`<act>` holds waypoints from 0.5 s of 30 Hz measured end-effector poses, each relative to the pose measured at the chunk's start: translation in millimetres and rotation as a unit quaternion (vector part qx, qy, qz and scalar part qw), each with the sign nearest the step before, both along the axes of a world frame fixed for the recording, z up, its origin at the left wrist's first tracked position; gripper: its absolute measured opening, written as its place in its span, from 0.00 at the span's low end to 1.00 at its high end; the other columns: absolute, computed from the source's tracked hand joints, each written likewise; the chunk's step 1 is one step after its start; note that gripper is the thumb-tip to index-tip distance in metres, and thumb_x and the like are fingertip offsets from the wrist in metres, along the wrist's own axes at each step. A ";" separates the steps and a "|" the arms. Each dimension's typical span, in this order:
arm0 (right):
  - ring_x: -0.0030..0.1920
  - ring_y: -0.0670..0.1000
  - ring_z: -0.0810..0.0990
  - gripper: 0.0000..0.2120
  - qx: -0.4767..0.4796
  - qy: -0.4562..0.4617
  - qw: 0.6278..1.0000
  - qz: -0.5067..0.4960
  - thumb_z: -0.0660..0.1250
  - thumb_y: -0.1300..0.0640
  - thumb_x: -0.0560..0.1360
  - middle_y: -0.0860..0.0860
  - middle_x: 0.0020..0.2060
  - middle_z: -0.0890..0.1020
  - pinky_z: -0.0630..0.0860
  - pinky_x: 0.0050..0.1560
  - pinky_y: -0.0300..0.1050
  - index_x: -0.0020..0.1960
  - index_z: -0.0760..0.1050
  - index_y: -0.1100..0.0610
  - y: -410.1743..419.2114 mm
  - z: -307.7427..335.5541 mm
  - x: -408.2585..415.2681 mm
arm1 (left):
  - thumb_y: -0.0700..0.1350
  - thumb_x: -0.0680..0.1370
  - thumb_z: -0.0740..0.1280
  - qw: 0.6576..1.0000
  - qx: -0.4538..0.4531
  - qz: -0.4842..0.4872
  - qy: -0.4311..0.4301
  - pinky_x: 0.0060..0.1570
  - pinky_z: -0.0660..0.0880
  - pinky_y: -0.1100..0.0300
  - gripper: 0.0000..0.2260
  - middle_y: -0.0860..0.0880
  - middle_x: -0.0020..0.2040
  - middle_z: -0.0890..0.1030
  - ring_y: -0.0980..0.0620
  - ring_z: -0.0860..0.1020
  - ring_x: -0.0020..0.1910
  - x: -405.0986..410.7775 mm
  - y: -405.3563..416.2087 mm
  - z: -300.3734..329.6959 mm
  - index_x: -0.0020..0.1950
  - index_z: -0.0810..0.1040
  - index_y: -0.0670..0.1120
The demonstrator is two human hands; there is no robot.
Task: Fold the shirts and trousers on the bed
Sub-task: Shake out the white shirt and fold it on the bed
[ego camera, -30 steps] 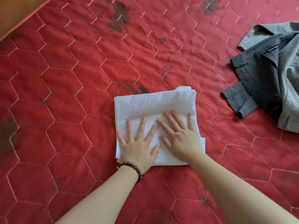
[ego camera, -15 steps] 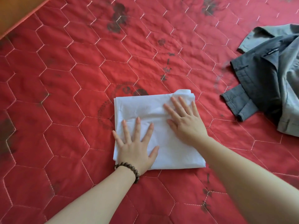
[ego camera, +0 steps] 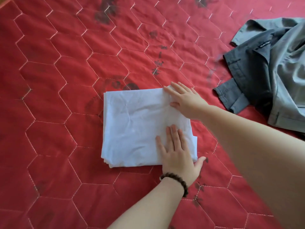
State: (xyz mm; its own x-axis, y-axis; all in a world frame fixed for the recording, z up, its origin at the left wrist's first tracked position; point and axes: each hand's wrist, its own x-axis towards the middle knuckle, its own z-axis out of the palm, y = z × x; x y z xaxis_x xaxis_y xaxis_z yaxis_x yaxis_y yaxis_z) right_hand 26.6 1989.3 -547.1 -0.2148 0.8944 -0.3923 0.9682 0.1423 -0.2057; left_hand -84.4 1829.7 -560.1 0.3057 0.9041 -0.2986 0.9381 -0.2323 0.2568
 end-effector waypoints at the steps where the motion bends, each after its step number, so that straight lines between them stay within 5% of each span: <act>1: 0.77 0.51 0.48 0.29 0.000 -0.011 1.000 0.005 0.57 0.50 0.81 0.46 0.78 0.50 0.51 0.74 0.57 0.77 0.47 0.41 1.6 1.2 2.1 | 0.67 0.70 0.63 1.000 -0.006 0.021 0.004 0.70 0.48 0.33 0.46 0.37 0.76 0.56 0.40 0.54 0.76 5.2 -0.1 -0.7 0.75 0.58 0.35; 6: 0.69 0.57 0.62 0.27 0.036 -0.050 0.997 -0.044 0.59 0.51 0.80 0.49 0.72 0.63 0.61 0.67 0.52 0.76 0.54 0.42 -13.8 6.7 17.2 | 0.52 0.69 0.66 1.000 0.004 -0.014 0.025 0.69 0.45 0.31 0.41 0.40 0.78 0.52 0.41 0.51 0.77 -6.5 -0.8 -5.0 0.77 0.53 0.38; 15: 0.55 0.60 0.72 0.26 0.046 -0.082 0.979 -0.179 0.66 0.43 0.74 0.56 0.53 0.75 0.68 0.53 0.56 0.68 0.69 0.54 -155.4 7.2 -11.0 | 0.35 0.63 0.71 0.981 0.098 -0.163 0.040 0.70 0.52 0.41 0.45 0.50 0.75 0.65 0.44 0.57 0.75 -156.8 0.8 -14.6 0.75 0.58 0.54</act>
State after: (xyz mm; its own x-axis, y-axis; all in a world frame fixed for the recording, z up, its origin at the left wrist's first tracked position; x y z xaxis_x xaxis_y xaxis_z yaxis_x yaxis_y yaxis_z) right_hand 15.6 1833.8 -539.9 0.1772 0.9343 -0.3093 0.9785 -0.2008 -0.0461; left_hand -241.2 1830.5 -574.8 0.5700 0.8052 -0.1632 0.8216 -0.5604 0.1048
